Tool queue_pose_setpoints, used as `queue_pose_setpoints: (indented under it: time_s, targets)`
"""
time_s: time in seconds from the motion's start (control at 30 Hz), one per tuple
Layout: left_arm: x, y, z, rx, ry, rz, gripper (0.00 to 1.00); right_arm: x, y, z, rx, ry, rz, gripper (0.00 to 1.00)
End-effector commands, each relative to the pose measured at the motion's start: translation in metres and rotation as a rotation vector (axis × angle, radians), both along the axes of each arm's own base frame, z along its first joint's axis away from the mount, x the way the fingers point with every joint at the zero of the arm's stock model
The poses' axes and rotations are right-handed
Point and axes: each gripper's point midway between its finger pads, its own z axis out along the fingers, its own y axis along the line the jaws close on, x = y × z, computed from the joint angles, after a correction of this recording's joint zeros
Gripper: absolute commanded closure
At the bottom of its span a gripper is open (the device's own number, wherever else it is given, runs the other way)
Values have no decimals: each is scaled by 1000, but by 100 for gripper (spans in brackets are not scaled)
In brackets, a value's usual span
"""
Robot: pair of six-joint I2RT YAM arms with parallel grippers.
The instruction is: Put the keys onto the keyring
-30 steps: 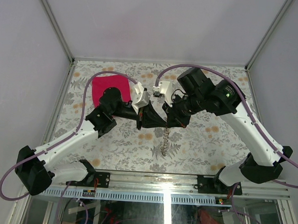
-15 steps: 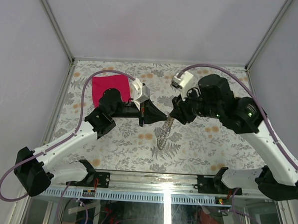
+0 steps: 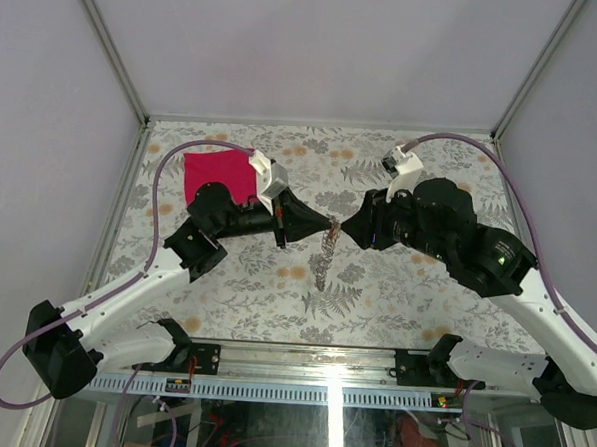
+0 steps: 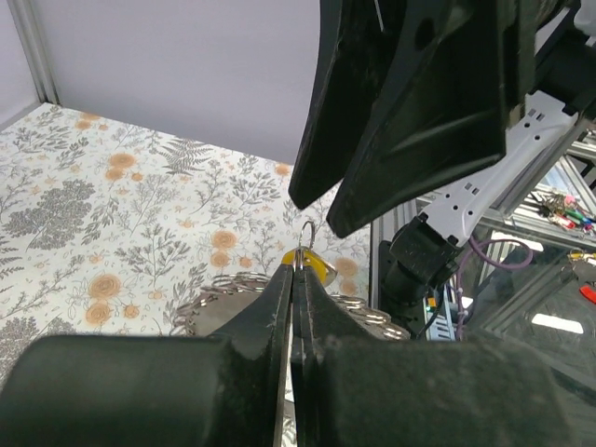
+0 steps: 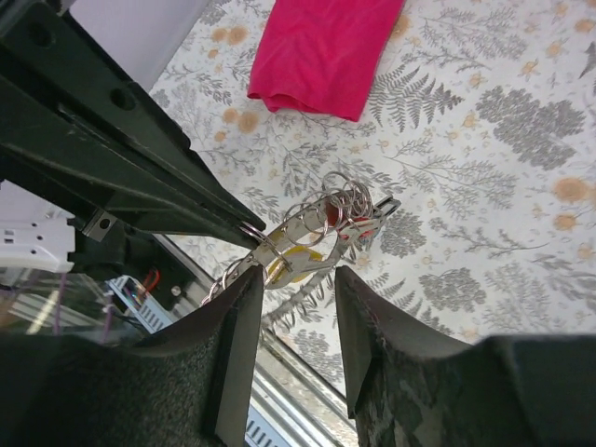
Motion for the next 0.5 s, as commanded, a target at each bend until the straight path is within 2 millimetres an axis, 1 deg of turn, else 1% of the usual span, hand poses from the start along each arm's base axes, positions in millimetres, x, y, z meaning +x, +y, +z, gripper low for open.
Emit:
queue_pose_setpoints:
  time_s: [0.0,0.17,0.23,0.47]
  targets:
    - [2,8,37,-129,-71,41,100,4,7,33,221,-17,-44,56]
    - [2,8,37,-139,-62,35,100,7,4,32,295,20,-20,56]
    - [2,9,38,-140,-64,33,100,8,3,32,323,33,-9,57]
    - [2,9,40,-144,-67,32,100,7,12,29,370,60,55,63]
